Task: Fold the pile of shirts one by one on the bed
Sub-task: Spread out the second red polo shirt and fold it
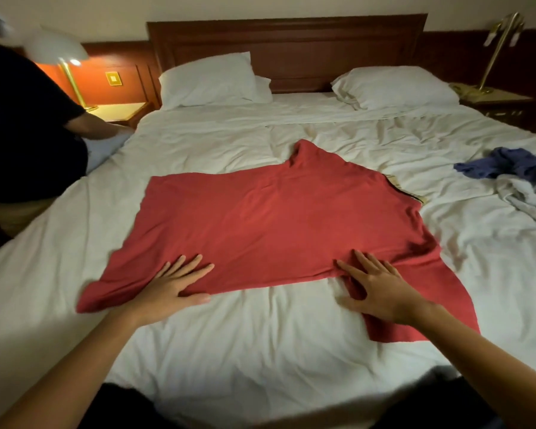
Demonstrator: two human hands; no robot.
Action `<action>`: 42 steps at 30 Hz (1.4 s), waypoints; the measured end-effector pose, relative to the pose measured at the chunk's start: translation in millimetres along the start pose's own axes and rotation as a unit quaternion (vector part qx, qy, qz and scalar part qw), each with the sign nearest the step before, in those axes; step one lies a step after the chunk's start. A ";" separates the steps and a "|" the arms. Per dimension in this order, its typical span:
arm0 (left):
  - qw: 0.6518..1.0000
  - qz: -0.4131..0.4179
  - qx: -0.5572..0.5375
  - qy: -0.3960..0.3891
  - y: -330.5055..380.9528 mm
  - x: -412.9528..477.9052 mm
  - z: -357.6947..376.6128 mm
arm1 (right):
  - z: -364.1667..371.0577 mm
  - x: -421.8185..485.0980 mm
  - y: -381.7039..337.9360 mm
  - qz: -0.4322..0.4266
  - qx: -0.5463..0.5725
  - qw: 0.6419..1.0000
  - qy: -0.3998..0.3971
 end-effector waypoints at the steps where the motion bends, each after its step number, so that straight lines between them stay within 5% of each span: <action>1: 1.000 0.017 -0.007 0.002 -1.5 -10.3 -2.8 | -3.8 -2.3 -1.3 -0.005 -0.022 1.000 -0.009; 5: 0.995 0.064 0.010 0.081 -7.8 -41.7 -20.3 | -15.5 -13.5 1.8 -0.017 -0.117 0.992 -0.052; 11: 0.988 -0.008 0.012 0.151 -50.0 -62.9 -44.0 | -58.2 -12.9 33.4 0.022 -0.183 0.981 0.051; 15: 0.963 -0.067 -0.143 0.218 -70.2 -55.9 -81.0 | -87.1 11.8 58.6 0.025 -0.102 0.991 0.077; 20: 0.960 -0.093 -0.098 0.244 -96.6 -4.6 -123.6 | -125.0 86.4 72.9 0.016 -0.086 0.995 0.055; 26: 0.938 -0.219 -0.038 0.266 -131.1 96.0 -134.4 | -163.2 212.5 79.3 0.061 -0.083 0.979 0.177; 29: 0.928 -0.285 -0.001 0.240 -141.5 133.7 -124.0 | -142.8 256.7 76.1 0.099 -0.046 0.979 0.170; 33: 0.938 -0.275 0.044 0.205 -141.0 160.8 -88.4 | -56.1 277.8 68.3 0.095 0.018 0.991 0.089; 42: 0.938 -0.210 0.061 0.269 -151.8 139.6 -56.6 | -26.3 236.7 96.8 0.101 0.061 0.974 0.194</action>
Point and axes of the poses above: each hand's wrist, its own x-axis towards the middle knuckle, its own z-axis out of the palm, y = z × x, the point moved 5 cm from there along x, towards the middle knuckle, and after that the axes turned 3 degrees about x, right-handed, at the moved point
